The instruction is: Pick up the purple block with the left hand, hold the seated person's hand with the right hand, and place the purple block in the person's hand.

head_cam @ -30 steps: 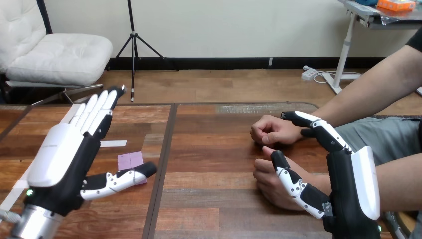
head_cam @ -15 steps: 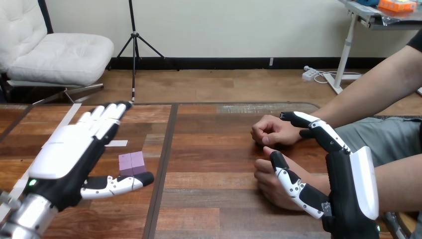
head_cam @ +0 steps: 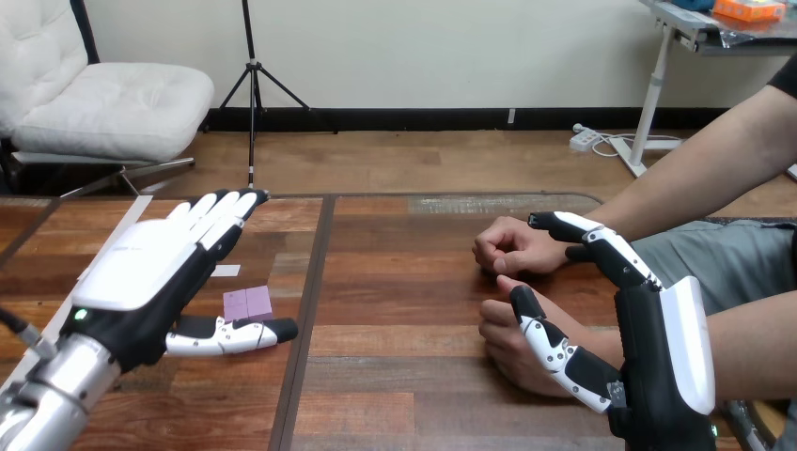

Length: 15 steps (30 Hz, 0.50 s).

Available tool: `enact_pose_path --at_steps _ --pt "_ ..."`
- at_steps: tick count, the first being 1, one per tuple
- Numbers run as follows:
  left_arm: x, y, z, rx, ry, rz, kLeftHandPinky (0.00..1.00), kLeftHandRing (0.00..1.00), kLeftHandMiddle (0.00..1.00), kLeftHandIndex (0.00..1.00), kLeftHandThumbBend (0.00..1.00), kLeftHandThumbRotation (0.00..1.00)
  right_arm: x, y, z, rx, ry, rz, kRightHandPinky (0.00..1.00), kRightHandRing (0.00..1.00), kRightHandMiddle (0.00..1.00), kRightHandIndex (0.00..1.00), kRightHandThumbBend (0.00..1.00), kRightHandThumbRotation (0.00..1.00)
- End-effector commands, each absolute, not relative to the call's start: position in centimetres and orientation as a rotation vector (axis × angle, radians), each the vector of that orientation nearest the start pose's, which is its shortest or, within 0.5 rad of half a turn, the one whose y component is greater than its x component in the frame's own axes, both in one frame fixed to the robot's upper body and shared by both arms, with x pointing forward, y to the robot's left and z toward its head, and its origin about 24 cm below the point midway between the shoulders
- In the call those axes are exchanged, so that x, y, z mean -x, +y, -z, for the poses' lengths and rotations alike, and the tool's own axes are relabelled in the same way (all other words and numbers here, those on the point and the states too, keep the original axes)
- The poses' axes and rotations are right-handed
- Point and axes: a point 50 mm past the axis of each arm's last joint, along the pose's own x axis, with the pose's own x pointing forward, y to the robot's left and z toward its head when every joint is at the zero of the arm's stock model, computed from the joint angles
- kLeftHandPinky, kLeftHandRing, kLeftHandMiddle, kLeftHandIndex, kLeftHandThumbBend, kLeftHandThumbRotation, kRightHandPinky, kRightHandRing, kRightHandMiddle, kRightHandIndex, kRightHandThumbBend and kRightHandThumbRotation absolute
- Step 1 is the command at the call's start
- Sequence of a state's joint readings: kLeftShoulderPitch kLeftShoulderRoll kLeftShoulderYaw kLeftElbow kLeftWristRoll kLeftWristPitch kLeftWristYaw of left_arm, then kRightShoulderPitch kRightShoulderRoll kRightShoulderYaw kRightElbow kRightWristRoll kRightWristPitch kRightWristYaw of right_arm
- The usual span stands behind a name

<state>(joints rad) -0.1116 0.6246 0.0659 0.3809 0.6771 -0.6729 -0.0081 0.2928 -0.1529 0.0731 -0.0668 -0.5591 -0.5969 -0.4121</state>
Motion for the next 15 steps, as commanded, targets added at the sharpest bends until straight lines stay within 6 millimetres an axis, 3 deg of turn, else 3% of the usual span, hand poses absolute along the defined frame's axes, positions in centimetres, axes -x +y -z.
enact_pose_path --at_steps 1,15 --pt "-27.4 25.7 -8.3 -1.249 -0.316 0.320 1.00 1.00 1.00 1.00 0.83 0.70 -18.9 -15.6 -6.3 0.542 -0.533 0.124 0.69 0.75 0.77 0.72 0.39 0.08" --pt "-28.5 25.4 -7.9 -1.210 -0.293 0.363 1.00 1.00 1.00 1.00 0.83 0.71 -19.0 -15.6 -6.4 0.535 -0.524 0.125 0.69 0.75 0.77 0.72 0.39 0.08"
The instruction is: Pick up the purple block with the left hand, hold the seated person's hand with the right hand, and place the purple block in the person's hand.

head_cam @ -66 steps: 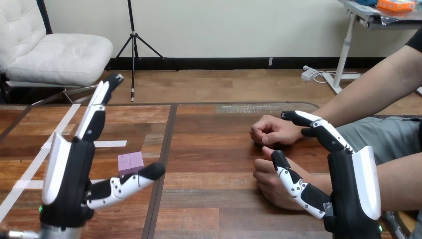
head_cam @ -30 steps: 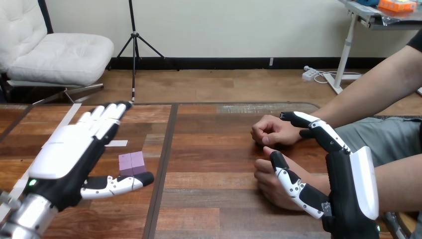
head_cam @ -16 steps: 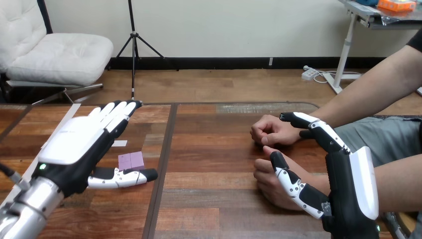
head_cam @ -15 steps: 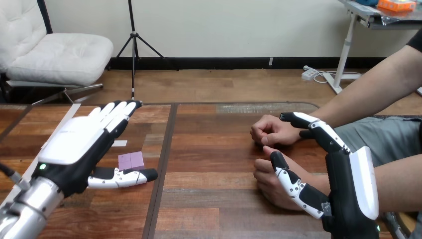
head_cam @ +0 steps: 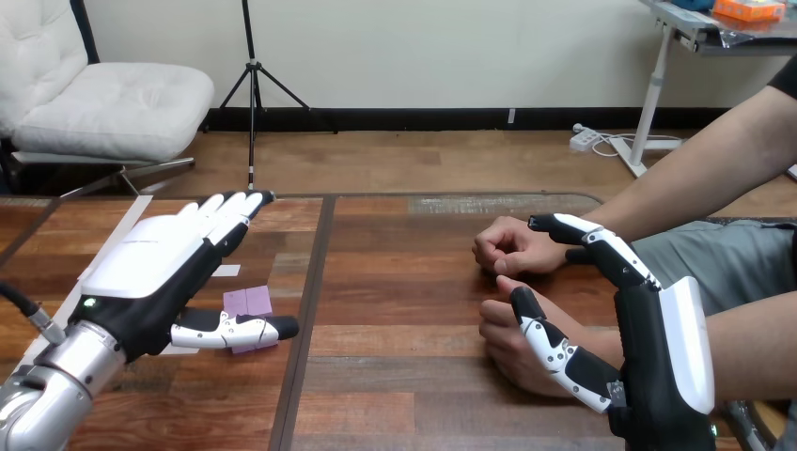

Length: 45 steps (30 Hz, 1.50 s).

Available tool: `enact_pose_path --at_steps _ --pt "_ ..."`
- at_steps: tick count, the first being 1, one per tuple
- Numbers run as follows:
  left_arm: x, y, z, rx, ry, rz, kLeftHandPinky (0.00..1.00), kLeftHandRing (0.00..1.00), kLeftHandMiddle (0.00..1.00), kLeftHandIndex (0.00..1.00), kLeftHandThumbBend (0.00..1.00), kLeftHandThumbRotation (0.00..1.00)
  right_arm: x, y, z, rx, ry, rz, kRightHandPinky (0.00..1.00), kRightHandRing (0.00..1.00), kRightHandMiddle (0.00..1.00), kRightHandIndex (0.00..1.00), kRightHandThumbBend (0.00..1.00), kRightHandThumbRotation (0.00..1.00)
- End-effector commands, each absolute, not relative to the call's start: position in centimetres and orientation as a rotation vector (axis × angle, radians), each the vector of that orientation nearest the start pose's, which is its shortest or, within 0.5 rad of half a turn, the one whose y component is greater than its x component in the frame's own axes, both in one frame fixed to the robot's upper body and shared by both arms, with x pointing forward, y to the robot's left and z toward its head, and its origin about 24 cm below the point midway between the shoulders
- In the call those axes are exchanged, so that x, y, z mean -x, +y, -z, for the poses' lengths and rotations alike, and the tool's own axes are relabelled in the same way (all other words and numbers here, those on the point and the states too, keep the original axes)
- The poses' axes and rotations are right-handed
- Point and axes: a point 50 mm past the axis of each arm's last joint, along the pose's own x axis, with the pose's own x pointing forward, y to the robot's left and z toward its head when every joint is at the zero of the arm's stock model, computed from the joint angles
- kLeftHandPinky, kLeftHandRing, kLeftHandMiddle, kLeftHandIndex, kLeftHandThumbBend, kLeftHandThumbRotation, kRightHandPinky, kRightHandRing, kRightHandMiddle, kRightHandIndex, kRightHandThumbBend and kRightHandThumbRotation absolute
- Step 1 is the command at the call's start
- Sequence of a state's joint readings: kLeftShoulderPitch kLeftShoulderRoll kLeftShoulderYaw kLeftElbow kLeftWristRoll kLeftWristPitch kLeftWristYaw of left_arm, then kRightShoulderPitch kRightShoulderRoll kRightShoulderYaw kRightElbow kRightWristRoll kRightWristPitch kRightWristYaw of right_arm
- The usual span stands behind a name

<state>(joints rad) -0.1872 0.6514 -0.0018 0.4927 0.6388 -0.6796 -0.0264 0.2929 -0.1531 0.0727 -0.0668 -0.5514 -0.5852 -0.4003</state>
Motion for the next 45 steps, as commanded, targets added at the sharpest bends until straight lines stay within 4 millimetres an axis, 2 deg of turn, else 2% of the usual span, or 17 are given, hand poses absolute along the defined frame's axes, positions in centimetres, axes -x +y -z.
enact_pose_path --at_steps 1,45 --pt "-28.5 25.4 -7.9 -1.207 -0.293 0.364 1.00 1.00 1.00 1.00 0.83 0.71 -19.0 -15.6 -6.4 0.534 -0.524 0.125 0.69 0.75 0.77 0.72 0.39 0.08" --pt "-29.9 24.7 -6.1 -1.177 -0.206 0.390 1.00 1.00 1.00 1.00 0.83 0.75 -19.3 -15.8 -6.4 0.552 -0.537 0.119 0.69 0.75 0.77 0.72 0.38 0.09"
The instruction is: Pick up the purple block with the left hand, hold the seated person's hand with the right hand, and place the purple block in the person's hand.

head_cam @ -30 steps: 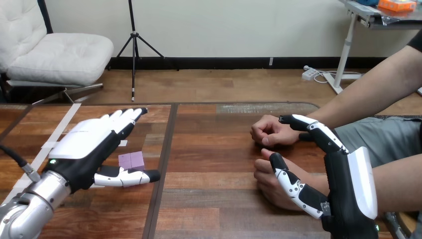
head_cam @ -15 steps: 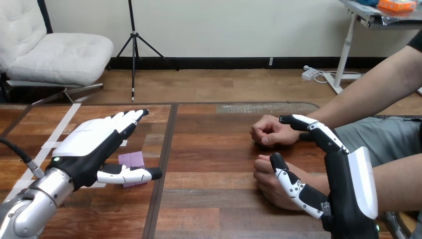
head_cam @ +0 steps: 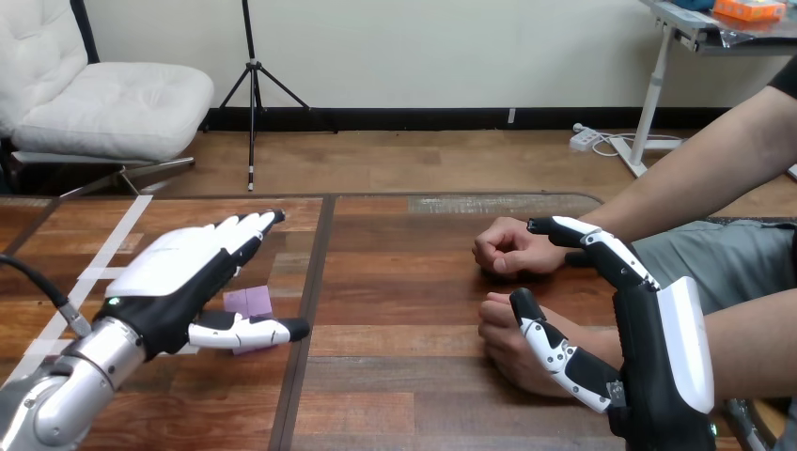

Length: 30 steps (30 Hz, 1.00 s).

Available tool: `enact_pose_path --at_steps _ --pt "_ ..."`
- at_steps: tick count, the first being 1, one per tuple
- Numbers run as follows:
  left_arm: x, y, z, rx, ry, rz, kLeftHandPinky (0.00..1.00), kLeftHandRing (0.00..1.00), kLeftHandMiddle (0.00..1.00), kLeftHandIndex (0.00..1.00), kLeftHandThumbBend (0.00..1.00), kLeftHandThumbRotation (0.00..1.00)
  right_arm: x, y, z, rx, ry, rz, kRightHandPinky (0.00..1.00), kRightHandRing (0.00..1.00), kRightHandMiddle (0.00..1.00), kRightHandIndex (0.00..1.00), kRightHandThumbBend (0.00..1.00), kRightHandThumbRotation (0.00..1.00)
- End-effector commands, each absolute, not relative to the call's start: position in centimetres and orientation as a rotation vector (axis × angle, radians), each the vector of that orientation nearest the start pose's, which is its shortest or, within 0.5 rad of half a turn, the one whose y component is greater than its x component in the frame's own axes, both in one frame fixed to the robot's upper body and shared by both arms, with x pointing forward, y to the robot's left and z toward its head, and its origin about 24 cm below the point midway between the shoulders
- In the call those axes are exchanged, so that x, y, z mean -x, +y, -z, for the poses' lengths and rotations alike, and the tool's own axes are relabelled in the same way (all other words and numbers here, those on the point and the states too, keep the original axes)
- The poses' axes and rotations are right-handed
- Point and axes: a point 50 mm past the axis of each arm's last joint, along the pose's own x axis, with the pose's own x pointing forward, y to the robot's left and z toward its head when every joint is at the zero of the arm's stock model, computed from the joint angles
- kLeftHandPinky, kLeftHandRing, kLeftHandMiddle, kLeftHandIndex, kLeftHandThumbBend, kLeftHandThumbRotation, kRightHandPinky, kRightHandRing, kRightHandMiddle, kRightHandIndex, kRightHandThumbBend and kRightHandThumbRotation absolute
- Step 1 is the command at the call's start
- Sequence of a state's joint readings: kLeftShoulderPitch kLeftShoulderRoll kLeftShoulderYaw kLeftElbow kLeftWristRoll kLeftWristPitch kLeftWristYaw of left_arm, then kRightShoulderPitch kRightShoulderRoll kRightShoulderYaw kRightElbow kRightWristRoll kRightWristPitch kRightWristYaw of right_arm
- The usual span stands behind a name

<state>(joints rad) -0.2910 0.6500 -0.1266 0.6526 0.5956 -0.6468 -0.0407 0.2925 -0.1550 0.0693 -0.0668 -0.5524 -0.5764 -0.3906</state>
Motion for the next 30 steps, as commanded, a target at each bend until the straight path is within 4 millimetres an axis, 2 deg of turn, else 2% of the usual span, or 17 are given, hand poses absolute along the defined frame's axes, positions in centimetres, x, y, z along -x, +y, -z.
enact_pose_path --at_steps 1,30 --pt "-29.9 24.7 -6.0 -1.175 -0.207 0.389 1.00 1.00 1.00 1.00 0.83 0.75 -19.3 -15.8 -6.4 0.552 -0.538 0.119 0.69 0.75 0.77 0.72 0.38 0.09" --pt "-30.4 24.5 -4.4 -1.176 -0.163 0.395 1.00 1.00 1.00 1.00 0.83 0.77 -19.1 -15.9 -6.4 0.564 -0.530 0.119 0.69 0.76 0.77 0.72 0.38 0.12"
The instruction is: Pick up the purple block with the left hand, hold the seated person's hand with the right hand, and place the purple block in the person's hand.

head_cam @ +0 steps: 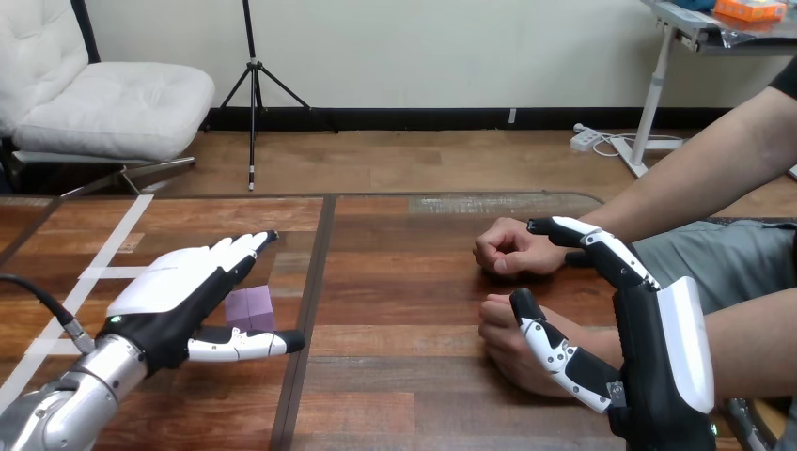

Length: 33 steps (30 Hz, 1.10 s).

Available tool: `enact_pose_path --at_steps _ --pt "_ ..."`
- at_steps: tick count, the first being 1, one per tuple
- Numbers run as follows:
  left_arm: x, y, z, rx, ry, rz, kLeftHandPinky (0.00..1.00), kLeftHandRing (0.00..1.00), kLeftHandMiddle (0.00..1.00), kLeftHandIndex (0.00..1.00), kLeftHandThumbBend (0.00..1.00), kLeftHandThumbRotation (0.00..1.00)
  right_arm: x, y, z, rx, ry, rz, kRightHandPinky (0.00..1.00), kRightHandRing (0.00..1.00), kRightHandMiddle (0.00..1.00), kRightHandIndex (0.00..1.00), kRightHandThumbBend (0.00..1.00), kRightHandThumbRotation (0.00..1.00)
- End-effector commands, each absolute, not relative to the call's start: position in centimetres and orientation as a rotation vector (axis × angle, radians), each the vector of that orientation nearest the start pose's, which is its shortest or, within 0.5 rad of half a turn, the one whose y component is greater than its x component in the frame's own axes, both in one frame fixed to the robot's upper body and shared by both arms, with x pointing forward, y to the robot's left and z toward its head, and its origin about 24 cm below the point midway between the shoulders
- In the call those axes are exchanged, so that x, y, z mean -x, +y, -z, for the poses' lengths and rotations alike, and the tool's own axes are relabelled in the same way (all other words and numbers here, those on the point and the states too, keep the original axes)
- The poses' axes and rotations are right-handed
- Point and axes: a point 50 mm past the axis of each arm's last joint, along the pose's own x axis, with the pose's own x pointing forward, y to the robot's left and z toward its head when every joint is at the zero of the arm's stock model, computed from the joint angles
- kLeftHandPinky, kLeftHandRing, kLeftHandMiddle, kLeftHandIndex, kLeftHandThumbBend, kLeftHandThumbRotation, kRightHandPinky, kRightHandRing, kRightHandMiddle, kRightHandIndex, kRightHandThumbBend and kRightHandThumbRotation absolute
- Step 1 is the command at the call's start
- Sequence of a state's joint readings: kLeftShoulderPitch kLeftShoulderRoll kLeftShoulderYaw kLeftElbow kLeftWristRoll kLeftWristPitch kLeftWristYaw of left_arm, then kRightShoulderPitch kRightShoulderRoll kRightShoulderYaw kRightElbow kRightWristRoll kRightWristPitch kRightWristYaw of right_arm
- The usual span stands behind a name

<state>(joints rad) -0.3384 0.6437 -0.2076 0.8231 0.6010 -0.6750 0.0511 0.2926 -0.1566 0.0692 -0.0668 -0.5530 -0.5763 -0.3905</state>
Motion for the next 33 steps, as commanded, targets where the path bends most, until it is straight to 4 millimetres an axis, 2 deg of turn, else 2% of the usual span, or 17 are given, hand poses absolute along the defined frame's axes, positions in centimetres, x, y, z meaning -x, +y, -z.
enact_pose_path --at_steps 1,33 --pt "-30.4 24.5 -4.4 -1.176 -0.160 0.396 1.00 1.00 1.00 1.00 0.83 0.78 -19.1 -15.9 -6.4 0.564 -0.530 0.119 0.69 0.76 0.77 0.72 0.38 0.12" --pt "-30.7 24.1 -3.0 -1.209 -0.145 0.362 1.00 1.00 1.00 1.00 0.83 0.80 -19.0 -15.8 -6.3 0.562 -0.527 0.112 0.68 0.75 0.77 0.71 0.39 0.07"
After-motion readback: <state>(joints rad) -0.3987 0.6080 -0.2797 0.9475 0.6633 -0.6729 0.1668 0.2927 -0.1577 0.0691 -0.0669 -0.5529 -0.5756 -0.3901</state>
